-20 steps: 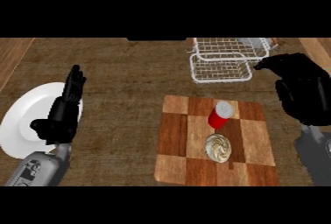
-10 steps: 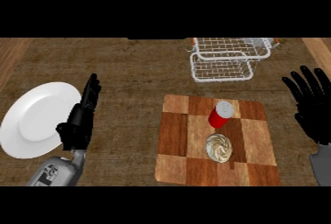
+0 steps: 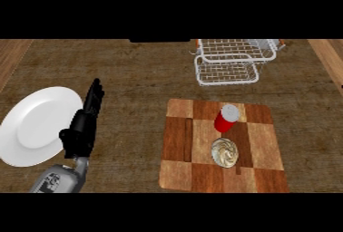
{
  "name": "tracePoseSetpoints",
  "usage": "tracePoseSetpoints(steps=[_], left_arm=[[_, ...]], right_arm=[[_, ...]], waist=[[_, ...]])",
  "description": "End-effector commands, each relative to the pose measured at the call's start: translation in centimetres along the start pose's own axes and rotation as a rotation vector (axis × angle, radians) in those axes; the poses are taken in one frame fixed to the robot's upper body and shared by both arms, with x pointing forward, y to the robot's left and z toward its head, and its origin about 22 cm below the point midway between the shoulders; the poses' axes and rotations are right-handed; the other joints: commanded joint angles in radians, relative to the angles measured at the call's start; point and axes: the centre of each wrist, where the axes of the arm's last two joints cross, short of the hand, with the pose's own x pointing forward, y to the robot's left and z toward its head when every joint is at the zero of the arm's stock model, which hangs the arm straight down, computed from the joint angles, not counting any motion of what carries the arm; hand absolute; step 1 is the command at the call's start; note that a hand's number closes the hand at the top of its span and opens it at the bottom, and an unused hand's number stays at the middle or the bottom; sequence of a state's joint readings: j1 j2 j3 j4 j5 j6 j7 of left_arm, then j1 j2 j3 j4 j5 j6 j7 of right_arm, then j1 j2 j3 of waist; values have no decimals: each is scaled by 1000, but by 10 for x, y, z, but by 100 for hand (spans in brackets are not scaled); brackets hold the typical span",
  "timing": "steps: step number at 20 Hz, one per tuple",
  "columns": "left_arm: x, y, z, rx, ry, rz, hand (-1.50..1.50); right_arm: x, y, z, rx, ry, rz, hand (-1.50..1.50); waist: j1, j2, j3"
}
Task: Pick the can from the cutting board and place it in the tiered basket
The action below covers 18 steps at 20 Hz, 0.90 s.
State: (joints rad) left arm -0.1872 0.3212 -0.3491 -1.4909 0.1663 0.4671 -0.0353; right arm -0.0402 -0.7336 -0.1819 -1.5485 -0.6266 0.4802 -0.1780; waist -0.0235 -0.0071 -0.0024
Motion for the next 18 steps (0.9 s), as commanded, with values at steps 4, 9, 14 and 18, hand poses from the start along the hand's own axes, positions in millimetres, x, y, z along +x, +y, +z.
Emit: tracePoseSetpoints(steps=[4, 9, 14, 18], left_arm=[[-7, 5, 6, 4, 17, -21, 0], [9, 1, -8, -35, -17, -9, 0], [2, -27, -3, -33, -10, 10, 0], [7, -13, -9, -43, -11, 3, 0]], right_arm=[[97, 20, -32, 189, 139, 614, -150], [128, 65, -47, 221, 258, 800, -150], [132, 116, -55, 245, 333, 832, -150], [135, 142, -70, 272, 370, 834, -150]], waist=[[10, -4, -5], [22, 3, -2], [29, 8, 1], [34, 8, 1]])
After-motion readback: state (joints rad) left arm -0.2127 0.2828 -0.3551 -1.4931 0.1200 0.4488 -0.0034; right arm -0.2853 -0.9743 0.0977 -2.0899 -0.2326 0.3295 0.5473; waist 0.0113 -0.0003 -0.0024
